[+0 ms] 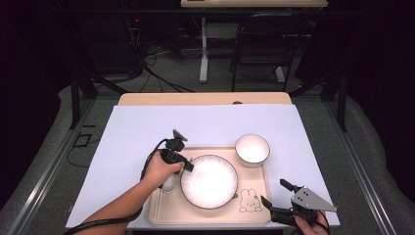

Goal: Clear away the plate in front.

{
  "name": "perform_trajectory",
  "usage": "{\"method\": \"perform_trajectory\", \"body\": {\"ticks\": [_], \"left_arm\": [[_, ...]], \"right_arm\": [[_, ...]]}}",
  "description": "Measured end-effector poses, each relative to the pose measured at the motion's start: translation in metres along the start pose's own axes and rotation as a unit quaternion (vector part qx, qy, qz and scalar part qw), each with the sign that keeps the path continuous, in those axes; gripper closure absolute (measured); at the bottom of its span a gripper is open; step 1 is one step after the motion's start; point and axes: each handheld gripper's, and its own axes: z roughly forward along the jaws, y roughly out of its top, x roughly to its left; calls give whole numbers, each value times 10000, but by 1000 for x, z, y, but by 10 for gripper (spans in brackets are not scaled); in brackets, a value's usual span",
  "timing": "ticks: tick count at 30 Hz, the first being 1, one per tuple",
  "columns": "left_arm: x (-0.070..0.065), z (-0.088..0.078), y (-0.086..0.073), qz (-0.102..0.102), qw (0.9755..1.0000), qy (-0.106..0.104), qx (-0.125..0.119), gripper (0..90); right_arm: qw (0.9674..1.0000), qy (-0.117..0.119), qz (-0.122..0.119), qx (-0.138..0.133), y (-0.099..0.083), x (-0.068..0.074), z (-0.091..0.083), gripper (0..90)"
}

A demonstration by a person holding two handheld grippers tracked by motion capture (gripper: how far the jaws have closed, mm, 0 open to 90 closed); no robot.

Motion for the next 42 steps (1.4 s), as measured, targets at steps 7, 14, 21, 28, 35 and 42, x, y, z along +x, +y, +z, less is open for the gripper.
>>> {"method": "perform_trajectory", "body": {"ticks": [7,14,21,28,35,42], "left_arm": [[-5,0,0,137,9998,132,-9,737],[-6,-4,-4,180,9997,119,-125,625],[-5,-14,-7,232,9992,114,-309,555],[-4,-24,-13,425,9970,300,-574,498],[-3,-35,-23,480,9943,252,-914,470],[-3,-46,-35,495,9906,150,-1270,469]], "right_arm": [[10000,6,-9,-4,0,0,0,143],[10000,5,12,2,0,0,0,143],[10000,2,7,3,0,0,0,143],[10000,-1,-8,7,0,0,1,143],[10000,-6,-5,12,0,0,1,143],[10000,-5,-28,16,0,0,1,143]]}}
